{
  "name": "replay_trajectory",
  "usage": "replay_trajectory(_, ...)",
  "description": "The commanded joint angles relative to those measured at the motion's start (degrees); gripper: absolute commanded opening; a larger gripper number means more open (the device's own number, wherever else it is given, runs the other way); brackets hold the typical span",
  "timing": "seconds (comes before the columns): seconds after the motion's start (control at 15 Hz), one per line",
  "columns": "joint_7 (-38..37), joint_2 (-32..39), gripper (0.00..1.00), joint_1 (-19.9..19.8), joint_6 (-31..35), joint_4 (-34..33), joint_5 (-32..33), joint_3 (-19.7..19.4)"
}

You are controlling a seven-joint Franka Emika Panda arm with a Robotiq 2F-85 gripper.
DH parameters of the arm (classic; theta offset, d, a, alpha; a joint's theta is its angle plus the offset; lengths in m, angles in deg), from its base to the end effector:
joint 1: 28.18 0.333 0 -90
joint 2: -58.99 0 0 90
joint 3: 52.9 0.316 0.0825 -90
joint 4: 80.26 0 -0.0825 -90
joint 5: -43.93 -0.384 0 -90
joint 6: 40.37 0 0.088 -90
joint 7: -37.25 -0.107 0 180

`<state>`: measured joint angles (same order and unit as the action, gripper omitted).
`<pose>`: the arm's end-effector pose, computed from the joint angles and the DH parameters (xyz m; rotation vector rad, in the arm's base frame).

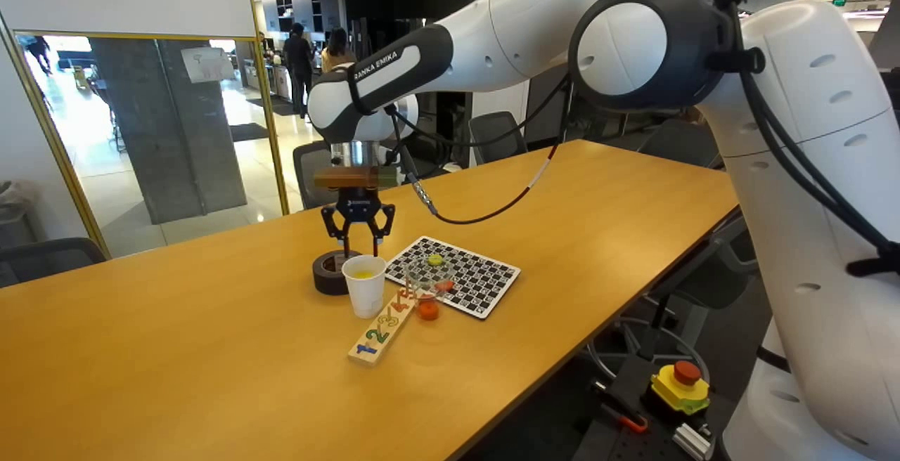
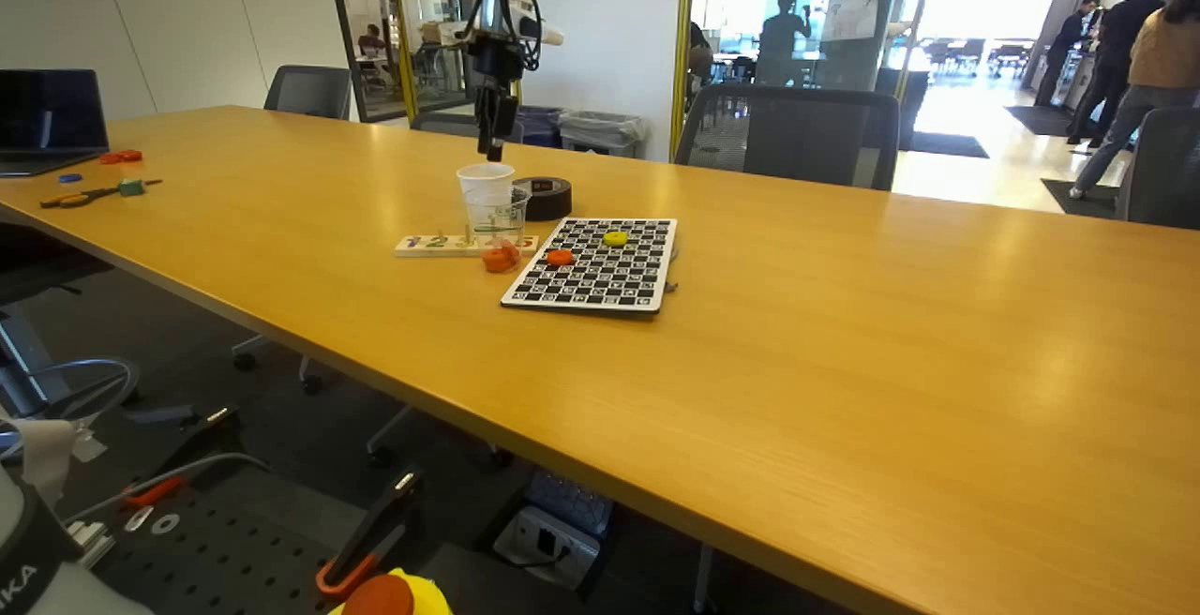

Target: Pick up the orange and yellow objects and put them in the two cups

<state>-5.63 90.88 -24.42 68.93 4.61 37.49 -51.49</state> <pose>0.6873 0.0676 0.3416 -2.8880 1.0626 0.2565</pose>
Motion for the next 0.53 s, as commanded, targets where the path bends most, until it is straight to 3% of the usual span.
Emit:
replay_trajectory(0.0, 1.2, 0.1, 0.90, 0.1, -1.4, -1.9, -1.7, -0.9)
replay_trajectory(0.13, 0.4, -1.3, 1.00, 0.2, -0.5, -0.6, -1.4, -1.5)
replay_trajectory(0.47, -0.9, -6.6, 1.00, -0.6, 3.0, 5.6, -1.7, -3.4)
